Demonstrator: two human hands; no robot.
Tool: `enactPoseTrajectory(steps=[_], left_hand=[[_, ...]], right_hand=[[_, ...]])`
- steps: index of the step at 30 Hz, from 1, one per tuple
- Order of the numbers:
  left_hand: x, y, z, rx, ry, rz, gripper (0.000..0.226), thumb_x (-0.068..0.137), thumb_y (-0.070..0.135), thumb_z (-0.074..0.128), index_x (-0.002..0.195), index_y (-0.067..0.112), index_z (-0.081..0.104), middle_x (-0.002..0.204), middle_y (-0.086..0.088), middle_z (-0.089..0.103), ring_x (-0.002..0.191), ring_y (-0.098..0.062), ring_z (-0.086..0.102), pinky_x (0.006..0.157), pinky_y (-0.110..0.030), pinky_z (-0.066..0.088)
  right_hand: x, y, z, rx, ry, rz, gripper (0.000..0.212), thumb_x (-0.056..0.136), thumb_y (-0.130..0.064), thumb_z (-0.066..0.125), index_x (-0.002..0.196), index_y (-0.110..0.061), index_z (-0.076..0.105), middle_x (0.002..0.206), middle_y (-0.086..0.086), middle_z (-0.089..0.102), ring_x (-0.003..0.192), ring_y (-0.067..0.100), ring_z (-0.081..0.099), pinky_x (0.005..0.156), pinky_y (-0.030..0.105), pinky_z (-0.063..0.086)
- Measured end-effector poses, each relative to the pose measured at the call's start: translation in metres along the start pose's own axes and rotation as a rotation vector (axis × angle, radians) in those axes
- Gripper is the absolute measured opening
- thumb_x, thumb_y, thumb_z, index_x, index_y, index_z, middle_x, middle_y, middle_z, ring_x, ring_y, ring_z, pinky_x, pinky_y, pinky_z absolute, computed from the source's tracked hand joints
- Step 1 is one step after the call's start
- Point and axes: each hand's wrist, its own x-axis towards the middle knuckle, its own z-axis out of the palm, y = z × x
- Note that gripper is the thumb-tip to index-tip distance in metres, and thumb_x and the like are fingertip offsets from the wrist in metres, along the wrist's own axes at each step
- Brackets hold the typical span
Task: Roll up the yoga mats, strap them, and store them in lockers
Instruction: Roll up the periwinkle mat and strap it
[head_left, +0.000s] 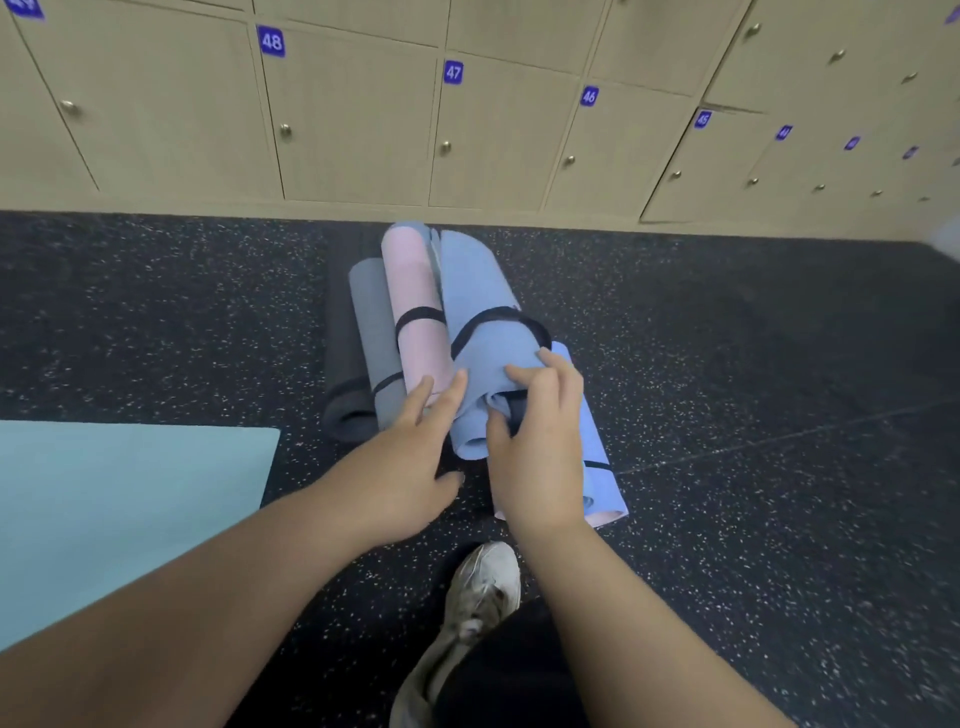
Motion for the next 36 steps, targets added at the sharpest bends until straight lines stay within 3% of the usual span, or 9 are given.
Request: enactPoseTrajectory(steps=[3,6,11,16,21,25,30,33,36], left_hand=[[0.022,-0.013,0.011,0.017,-0.051,-0.001,0.088,0.097,0.035,0.049,0.139,0.05,-0.026,0.158,0.01,-0.02,0.129,-0.022,0.044,0.096,-0.034,0.044],[0.039,-0.027,0.032,0.017,-0.104,-0.031,0.081,0.098,0.037,0.046,0.144,0.049,-0.019,0.159,0.007,-0.011,0.128,-0.024,0.045,0.1,-0.039,0.044],[0.061,-0.047,0.066,0.139,-0.266,-0.097,0.078,0.098,0.035,0.046,0.147,0.045,-0.014,0.16,-0.001,-0.014,0.146,-0.027,0.014,0.112,-0.046,0.031],[0.08,-0.07,0.07,0.249,-0.281,-0.134,0.073,0.1,0.031,0.044,0.153,0.033,-0.006,0.16,-0.006,-0.01,0.148,-0.026,-0.008,0.118,-0.048,0.016],[0.081,-0.083,0.071,0.244,-0.285,-0.199,0.072,0.1,0.031,0.043,0.153,0.032,-0.006,0.161,-0.006,-0.009,0.148,-0.025,-0.007,0.118,-0.047,0.017],[0.074,-0.085,0.069,0.265,-0.279,-0.185,0.07,0.1,0.03,0.042,0.153,0.032,-0.005,0.161,-0.005,-0.009,0.148,-0.025,-0.008,0.116,-0.047,0.017],[0.06,-0.099,0.06,0.291,-0.217,-0.164,0.069,0.1,0.028,0.042,0.153,0.031,-0.002,0.161,-0.004,-0.006,0.148,-0.024,-0.009,0.117,-0.046,0.015],[0.05,-0.115,0.052,0.305,-0.205,-0.186,0.069,0.1,0.028,0.042,0.153,0.031,-0.002,0.161,-0.004,-0.006,0.148,-0.025,-0.008,0.117,-0.046,0.015],[0.039,-0.134,0.046,0.315,-0.212,-0.22,0.07,0.1,0.027,0.042,0.153,0.031,-0.002,0.161,-0.004,-0.006,0.148,-0.025,-0.008,0.119,-0.046,0.015]], right_hand=[[0.024,0.025,0.013,-0.048,-0.049,-0.001,0.027,0.089,-0.003,0.059,0.115,-0.008,0.053,0.146,0.005,0.028,0.128,0.025,0.041,0.093,0.025,0.04],[0.035,0.061,0.033,-0.174,-0.182,-0.002,0.03,0.088,-0.002,0.059,0.117,-0.007,0.051,0.145,0.009,0.029,0.125,0.028,0.043,0.094,0.035,0.044],[0.03,0.1,0.066,-0.326,-0.33,0.099,0.035,0.087,-0.008,0.061,0.117,-0.01,0.045,0.139,0.007,0.029,0.108,0.031,0.05,0.075,0.036,0.044],[0.042,0.115,0.084,-0.402,-0.325,0.065,0.041,0.084,0.003,0.055,0.121,-0.011,0.044,0.143,0.007,0.029,0.113,0.031,0.044,0.074,0.031,0.037],[0.051,0.121,0.084,-0.373,-0.378,0.039,0.039,0.082,-0.003,0.06,0.118,-0.008,0.046,0.145,0.012,0.028,0.124,0.034,0.039,0.092,0.04,0.041],[0.041,0.11,0.085,-0.574,-0.436,0.029,0.054,0.083,-0.022,0.067,0.129,-0.014,0.04,0.152,0.008,0.018,0.145,0.031,0.007,0.113,0.052,0.017],[0.018,0.09,0.09,-0.688,-0.481,-0.047,0.055,0.09,-0.024,0.058,0.139,-0.015,0.032,0.157,0.008,0.006,0.146,0.028,-0.009,0.114,0.056,0.0],[0.009,0.082,0.1,-0.686,-0.455,-0.039,0.054,0.087,-0.015,0.057,0.137,-0.012,0.037,0.157,0.01,0.013,0.147,0.031,-0.005,0.113,0.059,0.001],[-0.002,0.07,0.114,-0.722,-0.453,-0.099,0.06,0.065,-0.007,0.074,0.12,-0.01,0.051,0.145,0.017,0.04,0.141,0.04,0.026,0.105,0.067,0.022]])
